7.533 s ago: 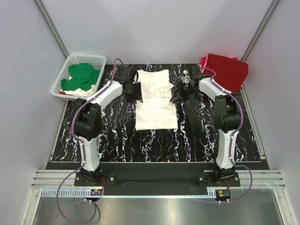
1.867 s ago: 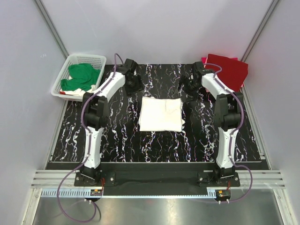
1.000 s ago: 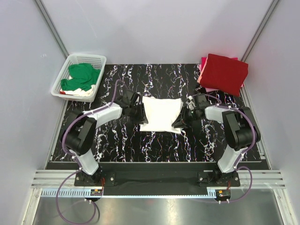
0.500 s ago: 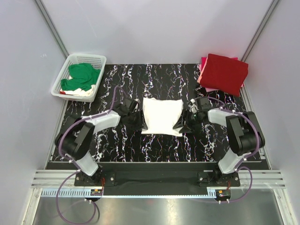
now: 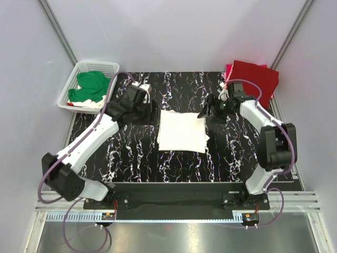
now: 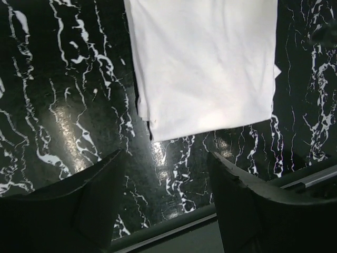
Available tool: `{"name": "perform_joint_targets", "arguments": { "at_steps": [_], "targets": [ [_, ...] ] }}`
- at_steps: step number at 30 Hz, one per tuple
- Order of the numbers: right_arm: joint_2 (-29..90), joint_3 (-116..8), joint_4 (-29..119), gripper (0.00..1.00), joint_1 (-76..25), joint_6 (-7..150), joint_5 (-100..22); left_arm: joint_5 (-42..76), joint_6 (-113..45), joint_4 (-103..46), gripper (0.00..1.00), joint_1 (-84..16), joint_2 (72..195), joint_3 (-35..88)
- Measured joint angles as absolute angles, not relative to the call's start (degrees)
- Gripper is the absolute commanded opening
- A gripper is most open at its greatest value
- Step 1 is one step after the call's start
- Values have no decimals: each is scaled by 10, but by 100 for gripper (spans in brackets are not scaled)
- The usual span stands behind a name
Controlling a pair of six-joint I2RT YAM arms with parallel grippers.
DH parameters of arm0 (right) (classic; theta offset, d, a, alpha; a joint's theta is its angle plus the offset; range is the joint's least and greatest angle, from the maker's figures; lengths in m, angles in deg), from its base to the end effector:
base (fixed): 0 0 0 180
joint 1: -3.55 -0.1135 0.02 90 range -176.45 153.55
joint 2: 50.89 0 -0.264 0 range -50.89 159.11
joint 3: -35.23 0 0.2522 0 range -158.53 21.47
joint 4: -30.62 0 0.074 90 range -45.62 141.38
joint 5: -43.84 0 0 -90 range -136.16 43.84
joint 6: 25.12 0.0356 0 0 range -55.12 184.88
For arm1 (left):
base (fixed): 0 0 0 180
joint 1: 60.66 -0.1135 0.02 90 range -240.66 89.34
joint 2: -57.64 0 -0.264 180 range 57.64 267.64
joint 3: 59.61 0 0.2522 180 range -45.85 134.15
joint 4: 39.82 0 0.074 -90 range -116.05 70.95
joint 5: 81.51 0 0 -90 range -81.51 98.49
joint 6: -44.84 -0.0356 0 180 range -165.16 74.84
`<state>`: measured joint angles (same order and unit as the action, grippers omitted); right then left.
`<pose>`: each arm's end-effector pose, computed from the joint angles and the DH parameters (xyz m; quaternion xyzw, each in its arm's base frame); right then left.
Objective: Fold and stack the t-shirts
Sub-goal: Neatly place the folded tshirt to the corner
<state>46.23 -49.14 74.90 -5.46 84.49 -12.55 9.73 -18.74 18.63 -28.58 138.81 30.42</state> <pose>0.3476 0.0751 0.2328 0.0031 0.9216 0.3358 0.1947 0.2535 -0.1598 0.3298 0.0501 0.9371 -0.1776 0.2964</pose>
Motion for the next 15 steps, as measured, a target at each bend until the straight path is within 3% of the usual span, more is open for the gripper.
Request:
{"name": "perform_joint_targets", "arguments": {
  "at_steps": [15],
  "targets": [
    [703, -623, 762, 63, -4, 855, -127, 53, -185, 270, 68, -293, 1150, 143]
  ]
}}
